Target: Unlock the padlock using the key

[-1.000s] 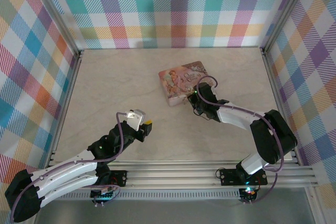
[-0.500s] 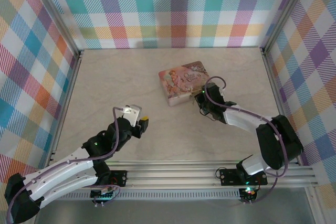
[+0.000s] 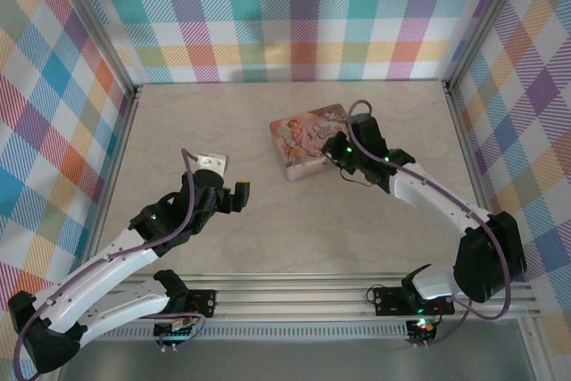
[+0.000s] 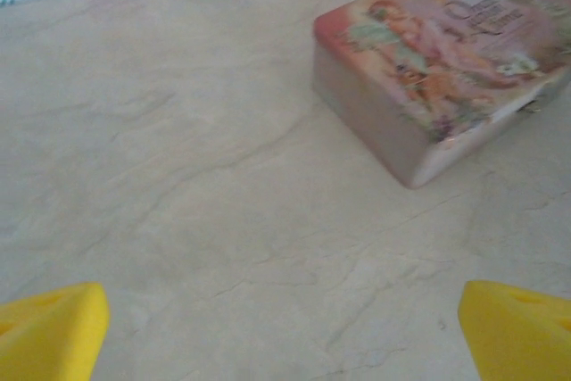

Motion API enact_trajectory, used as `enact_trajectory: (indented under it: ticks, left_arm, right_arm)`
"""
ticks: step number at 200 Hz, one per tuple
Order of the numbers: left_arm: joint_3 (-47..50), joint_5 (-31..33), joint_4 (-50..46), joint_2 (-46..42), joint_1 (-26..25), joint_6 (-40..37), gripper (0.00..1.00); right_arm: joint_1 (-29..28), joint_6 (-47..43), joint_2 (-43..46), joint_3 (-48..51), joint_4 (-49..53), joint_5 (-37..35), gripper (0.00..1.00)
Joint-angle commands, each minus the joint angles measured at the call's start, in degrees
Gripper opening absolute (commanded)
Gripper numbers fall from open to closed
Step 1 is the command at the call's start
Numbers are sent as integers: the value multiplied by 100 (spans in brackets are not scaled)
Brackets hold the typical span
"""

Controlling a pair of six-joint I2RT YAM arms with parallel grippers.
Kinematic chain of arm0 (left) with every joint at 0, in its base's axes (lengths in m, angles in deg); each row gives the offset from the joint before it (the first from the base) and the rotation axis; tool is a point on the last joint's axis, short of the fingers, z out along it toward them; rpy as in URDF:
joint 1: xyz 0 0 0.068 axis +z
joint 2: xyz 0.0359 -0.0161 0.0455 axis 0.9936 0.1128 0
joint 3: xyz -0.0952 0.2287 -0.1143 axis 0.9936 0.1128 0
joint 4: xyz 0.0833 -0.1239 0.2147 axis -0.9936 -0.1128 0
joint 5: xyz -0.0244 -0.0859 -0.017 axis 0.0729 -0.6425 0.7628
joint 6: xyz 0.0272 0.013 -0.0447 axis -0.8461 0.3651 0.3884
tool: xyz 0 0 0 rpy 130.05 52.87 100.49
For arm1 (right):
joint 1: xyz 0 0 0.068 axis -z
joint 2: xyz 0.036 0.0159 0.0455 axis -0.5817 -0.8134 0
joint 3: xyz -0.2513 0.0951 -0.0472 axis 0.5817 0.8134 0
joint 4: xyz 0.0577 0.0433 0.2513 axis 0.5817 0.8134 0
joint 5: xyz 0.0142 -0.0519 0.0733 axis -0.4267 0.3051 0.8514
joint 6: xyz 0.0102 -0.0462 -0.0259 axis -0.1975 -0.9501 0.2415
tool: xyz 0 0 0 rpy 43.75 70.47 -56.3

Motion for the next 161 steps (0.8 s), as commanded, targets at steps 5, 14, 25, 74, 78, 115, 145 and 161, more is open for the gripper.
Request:
enact_trajectory:
  ticks: [5, 14, 25, 74, 78, 115, 145, 161]
  left_arm:
    - [-215, -57, -826, 62, 193, 422, 100]
    - [-193, -79, -942, 95, 285, 545, 100]
    - [-180, -118, -1145, 179, 422, 765, 100]
    - [233, -651, -1625, 547, 1037, 1797, 100]
    - [309, -661, -1617, 530, 1061, 1879, 100]
    - [885, -776, -1521, -61, 1165, 2412, 100]
    - [1016, -491, -1748, -489, 1169, 2449, 100]
    - [1071, -402, -1813, -649, 1169, 2465, 100]
  right_arm:
    - [-582, -1155, -739, -880, 994, 770, 0]
    - [-754, -1218, -1053, -1130, 978, 933, 0]
    - [-868, -1228, -1455, -1386, 868, 1220, 0]
    - [-1603, -1752, -3625, -3738, 1516, 1303, 0]
    - [-1673, -1805, -3836, -3990, 1620, 1282, 0]
    - [-1881, -1991, -5468, -5925, 2162, 1391, 0]
    - [-1949, -2053, -6153, -6515, 2015, 1325, 1]
    - [-1945, -2162, -6452, -6915, 2189, 1248, 4]
